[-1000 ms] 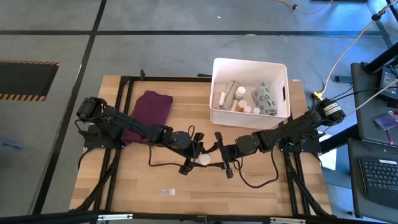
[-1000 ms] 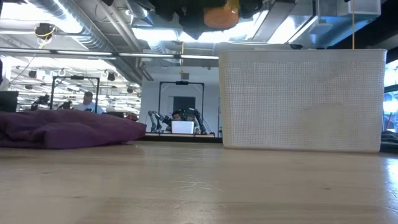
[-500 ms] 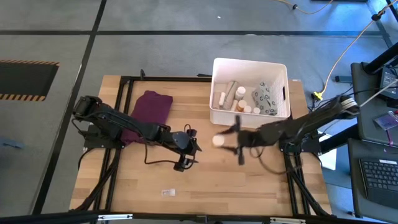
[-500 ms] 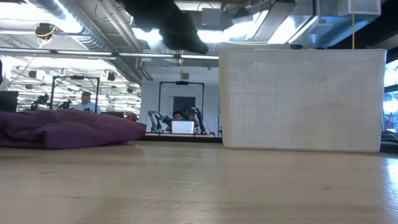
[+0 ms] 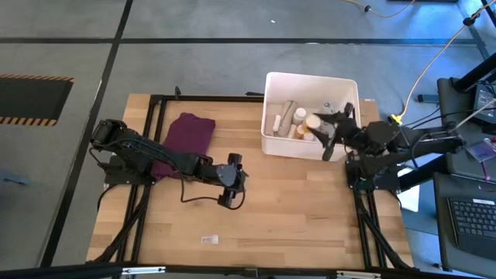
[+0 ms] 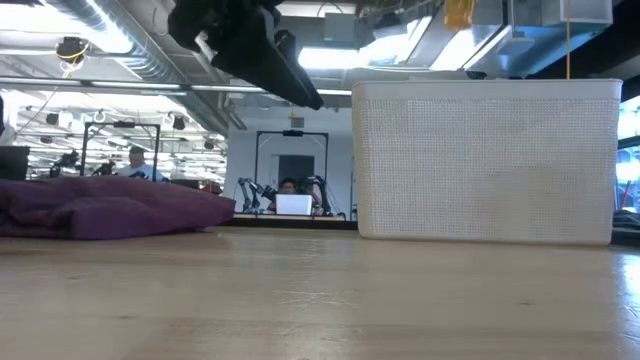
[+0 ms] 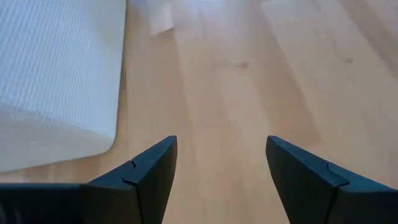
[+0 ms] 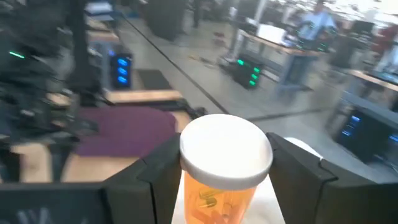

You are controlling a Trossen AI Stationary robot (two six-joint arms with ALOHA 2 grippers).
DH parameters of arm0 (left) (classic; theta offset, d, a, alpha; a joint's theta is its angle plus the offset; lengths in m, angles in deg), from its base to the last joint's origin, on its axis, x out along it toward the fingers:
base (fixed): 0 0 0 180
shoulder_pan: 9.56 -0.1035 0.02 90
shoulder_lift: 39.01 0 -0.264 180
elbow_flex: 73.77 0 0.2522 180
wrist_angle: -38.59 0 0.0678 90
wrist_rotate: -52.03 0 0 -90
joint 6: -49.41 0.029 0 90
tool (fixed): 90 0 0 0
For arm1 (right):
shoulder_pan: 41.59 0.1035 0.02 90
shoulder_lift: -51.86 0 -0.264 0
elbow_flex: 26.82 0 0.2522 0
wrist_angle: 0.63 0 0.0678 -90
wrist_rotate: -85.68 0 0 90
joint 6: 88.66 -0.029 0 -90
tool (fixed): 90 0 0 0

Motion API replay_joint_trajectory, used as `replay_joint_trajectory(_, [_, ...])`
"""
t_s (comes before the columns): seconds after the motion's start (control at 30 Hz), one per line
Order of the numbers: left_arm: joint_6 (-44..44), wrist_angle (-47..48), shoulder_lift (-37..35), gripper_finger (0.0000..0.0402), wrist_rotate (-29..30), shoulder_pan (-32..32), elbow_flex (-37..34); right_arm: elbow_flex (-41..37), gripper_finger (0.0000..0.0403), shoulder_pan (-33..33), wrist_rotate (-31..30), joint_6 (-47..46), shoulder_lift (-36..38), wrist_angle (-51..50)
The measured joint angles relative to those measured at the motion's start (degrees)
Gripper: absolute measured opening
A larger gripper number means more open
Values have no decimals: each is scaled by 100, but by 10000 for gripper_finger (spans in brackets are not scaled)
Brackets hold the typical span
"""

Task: Pick & place medical supplies in basket/bin
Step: Put the orange pill bottle into the white bin

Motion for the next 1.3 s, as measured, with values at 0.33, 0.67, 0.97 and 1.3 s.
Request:
replay_joint_trajectory(0.33, [-786,560,2,241,22,2,0,0,204,-1392,6,-380,-95,-989])
replay_joint_trajectory(0.67, [-992,570,4,239,-57,2,0,0,204,-2804,1085,-458,-669,-1007])
replay_joint_trajectory(0.97, [-992,676,4,235,-72,2,0,-271,204,-4034,2805,-257,-1294,4])
replay_joint_trajectory(1.3, [-990,870,4,232,21,-63,0,-1755,204,-4949,3682,-125,-1308,2030])
